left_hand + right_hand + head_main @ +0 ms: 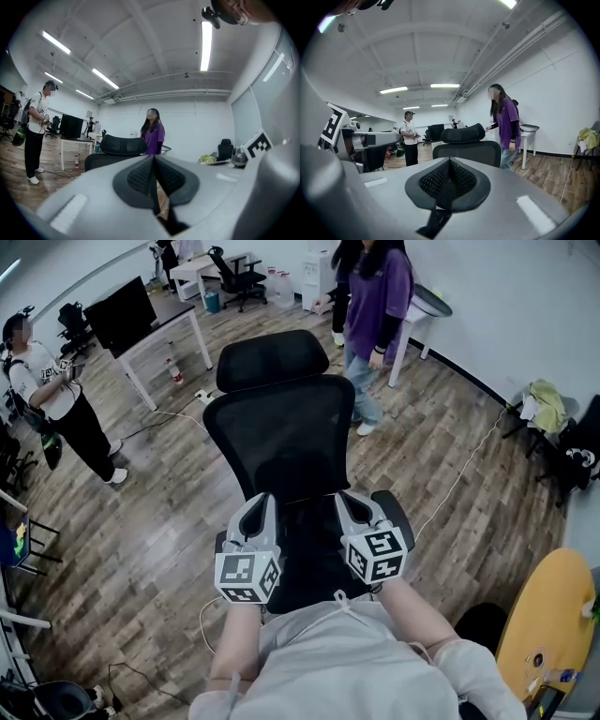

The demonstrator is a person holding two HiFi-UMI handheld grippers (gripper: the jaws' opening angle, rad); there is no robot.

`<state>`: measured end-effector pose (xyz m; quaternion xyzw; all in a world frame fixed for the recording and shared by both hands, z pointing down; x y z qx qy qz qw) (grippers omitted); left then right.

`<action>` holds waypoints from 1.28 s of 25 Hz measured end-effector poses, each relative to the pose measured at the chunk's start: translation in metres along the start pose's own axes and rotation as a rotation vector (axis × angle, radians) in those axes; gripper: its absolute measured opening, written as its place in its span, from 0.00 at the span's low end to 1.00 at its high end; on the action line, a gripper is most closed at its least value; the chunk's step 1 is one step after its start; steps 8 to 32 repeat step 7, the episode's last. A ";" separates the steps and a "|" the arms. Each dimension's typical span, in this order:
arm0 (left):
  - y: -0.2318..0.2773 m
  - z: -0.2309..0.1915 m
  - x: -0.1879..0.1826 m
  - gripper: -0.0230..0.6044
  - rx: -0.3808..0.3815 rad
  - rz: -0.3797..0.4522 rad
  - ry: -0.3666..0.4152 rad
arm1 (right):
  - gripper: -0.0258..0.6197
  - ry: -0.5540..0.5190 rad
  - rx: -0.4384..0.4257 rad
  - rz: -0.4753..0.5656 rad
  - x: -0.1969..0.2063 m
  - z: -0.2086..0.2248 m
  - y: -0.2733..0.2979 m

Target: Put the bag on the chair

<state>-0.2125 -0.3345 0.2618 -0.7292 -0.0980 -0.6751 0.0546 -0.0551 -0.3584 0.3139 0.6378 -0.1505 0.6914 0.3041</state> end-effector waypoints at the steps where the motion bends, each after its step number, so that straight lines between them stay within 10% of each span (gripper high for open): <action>1: 0.001 -0.001 0.000 0.05 0.002 -0.002 -0.001 | 0.04 0.000 0.002 -0.002 0.001 0.000 0.001; 32: 0.004 -0.009 0.004 0.05 -0.008 -0.004 -0.020 | 0.04 -0.002 0.000 -0.017 0.009 -0.003 0.008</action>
Point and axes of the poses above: the fingertips, and each gripper's own axes: y forward along the fingers, z to its right, x out of its underside, the point moved 2 cm from there along -y, backward along the fingers, and after that the axes turned 7 degrees about -x, right-handed, at the moved point
